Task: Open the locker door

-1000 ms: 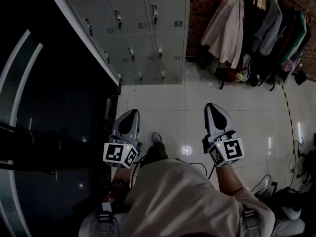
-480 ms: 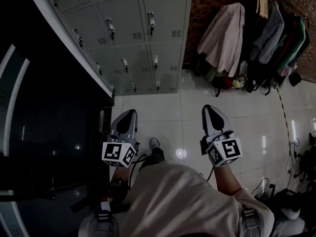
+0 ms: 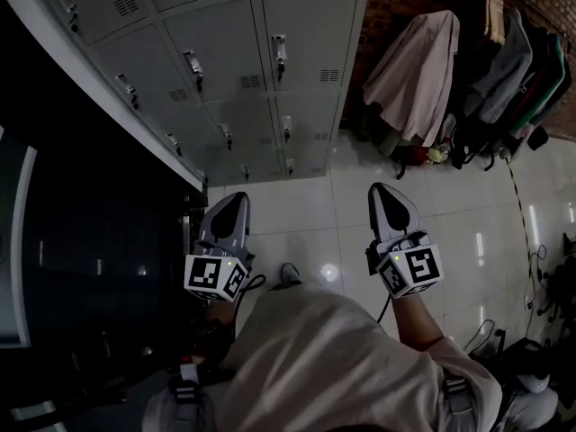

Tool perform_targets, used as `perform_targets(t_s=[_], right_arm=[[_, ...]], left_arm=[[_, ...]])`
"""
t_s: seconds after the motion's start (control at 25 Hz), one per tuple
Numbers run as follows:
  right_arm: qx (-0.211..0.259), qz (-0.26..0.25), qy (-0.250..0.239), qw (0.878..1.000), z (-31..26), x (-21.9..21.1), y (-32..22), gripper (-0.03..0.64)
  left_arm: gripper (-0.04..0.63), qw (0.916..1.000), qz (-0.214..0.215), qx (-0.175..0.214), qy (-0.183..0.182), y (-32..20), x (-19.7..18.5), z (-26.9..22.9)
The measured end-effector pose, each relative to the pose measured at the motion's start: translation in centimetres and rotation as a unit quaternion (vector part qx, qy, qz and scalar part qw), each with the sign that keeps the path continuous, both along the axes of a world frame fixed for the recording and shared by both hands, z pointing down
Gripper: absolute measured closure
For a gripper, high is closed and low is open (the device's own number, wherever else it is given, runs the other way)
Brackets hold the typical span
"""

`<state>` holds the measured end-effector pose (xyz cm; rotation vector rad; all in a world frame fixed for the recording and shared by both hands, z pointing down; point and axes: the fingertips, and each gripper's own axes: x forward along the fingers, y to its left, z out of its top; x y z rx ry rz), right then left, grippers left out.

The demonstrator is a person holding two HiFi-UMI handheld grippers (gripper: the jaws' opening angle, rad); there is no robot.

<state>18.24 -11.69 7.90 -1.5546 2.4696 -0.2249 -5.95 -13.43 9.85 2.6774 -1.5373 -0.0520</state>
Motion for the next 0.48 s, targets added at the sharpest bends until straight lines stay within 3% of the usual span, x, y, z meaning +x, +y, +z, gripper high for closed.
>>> perform_targets(t_s=[0.28,0.48], right_arm=[[-0.006,0.027,0.000,1.000,1.2,-1.9,-6.3,0.615],[-0.011,0.011,0.004,1.000,3.2,-4.8,-10.4,0.615]], left_arm=[[0.543,0.9999,0.015,-0.001,-0.006,-6.5,-2.1,1.1],[0.543,0.9997,0.017,-0.009,-0.013,-10.2,-2.5,4.5]])
